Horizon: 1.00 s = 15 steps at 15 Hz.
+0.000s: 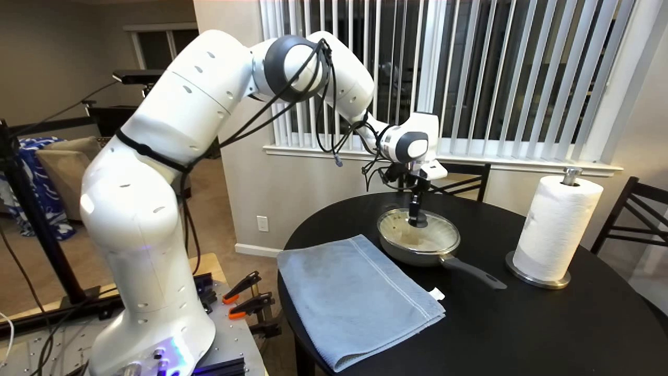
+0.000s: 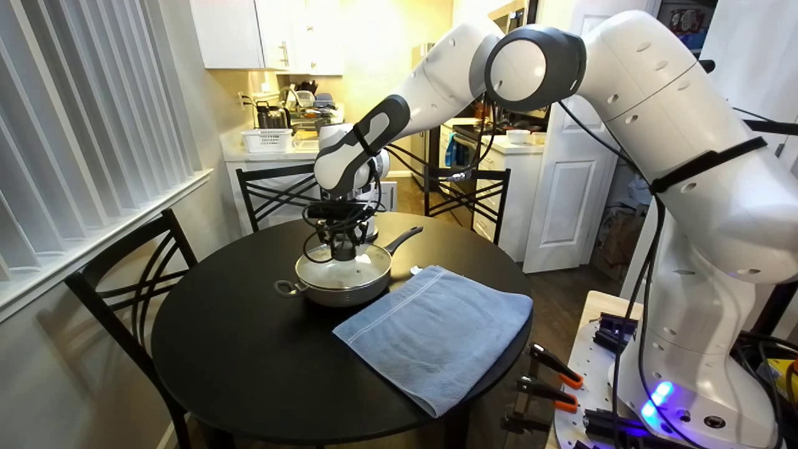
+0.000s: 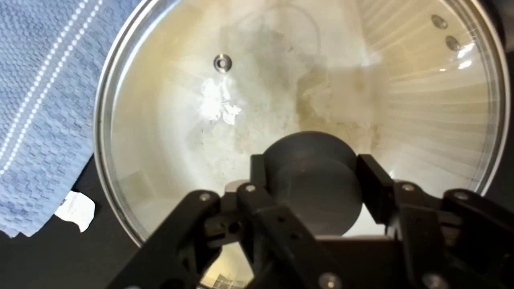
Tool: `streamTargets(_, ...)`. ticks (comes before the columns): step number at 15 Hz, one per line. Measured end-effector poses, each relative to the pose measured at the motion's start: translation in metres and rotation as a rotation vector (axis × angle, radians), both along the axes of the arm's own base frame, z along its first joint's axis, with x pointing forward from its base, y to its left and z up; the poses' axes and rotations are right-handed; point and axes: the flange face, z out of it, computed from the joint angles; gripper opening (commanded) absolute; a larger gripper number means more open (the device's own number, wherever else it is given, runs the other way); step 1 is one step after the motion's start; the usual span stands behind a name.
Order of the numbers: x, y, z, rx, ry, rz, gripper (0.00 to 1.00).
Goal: Put the lid on the pot
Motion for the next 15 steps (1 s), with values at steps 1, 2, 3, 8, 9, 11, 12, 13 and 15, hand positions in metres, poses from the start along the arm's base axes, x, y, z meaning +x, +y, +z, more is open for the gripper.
streamTargets(1,0.0017,-0.0021,0.0000,-0.002,-0.007,-0.011,0.33)
streamTargets(2,0.0029,-0.0044,0.0001,-0.005,-0.013,-0.019,0.33)
streamTargets(3,0.0036,-0.0063,-0.0001,-0.006,-0.017,-0.026,0.33)
streamTargets(8,0.0058,-0.0108,-0.0008,-0.012,-0.032,-0.039,0.33)
streamTargets(9,0.0059,-0.0104,-0.0022,-0.012,-0.031,-0.038,0.33)
streamTargets(11,0.0061,-0.0088,-0.0037,-0.012,-0.029,-0.036,0.33)
streamTargets(12,0.0061,-0.0084,-0.0038,-0.012,-0.029,-0.035,0.33)
streamTargets(13,0.0062,-0.0079,-0.0038,-0.012,-0.030,-0.035,0.33)
streamTargets(15,0.0063,-0.0063,-0.0038,-0.011,-0.030,-0.032,0.33)
